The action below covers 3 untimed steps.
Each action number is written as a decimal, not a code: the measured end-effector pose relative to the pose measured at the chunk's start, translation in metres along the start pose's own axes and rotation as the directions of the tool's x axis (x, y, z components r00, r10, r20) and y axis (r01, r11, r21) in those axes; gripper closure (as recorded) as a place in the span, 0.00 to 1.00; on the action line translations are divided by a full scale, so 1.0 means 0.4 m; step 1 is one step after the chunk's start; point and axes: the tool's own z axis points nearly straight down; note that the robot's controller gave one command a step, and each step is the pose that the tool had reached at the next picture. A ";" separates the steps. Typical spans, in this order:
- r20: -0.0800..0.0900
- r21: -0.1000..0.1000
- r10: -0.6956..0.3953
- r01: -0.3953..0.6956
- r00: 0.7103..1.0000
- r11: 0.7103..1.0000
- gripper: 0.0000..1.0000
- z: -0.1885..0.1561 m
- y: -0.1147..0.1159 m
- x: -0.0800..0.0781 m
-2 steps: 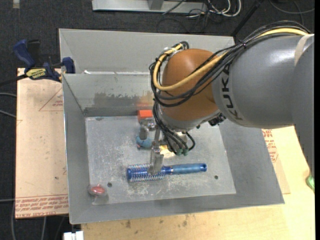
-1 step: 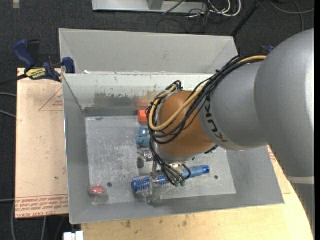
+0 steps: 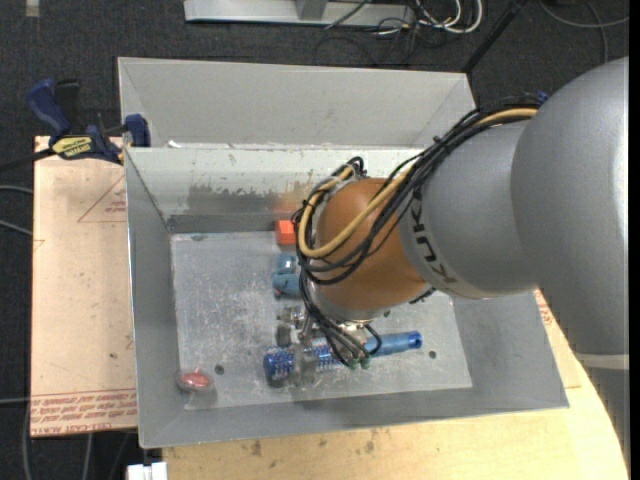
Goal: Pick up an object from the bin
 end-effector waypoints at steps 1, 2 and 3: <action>0.012 -0.001 0.051 -0.051 0.999 0.999 1.00 -0.288 -0.048 -0.053; 0.003 0.000 0.050 -0.050 0.999 0.999 0.00 -0.277 -0.047 -0.049; -0.006 0.000 -0.094 0.094 0.996 0.996 0.00 -0.059 -0.009 0.001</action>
Offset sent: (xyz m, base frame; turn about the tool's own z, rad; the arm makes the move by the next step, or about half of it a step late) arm 0.0211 -0.0168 0.1109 0.0492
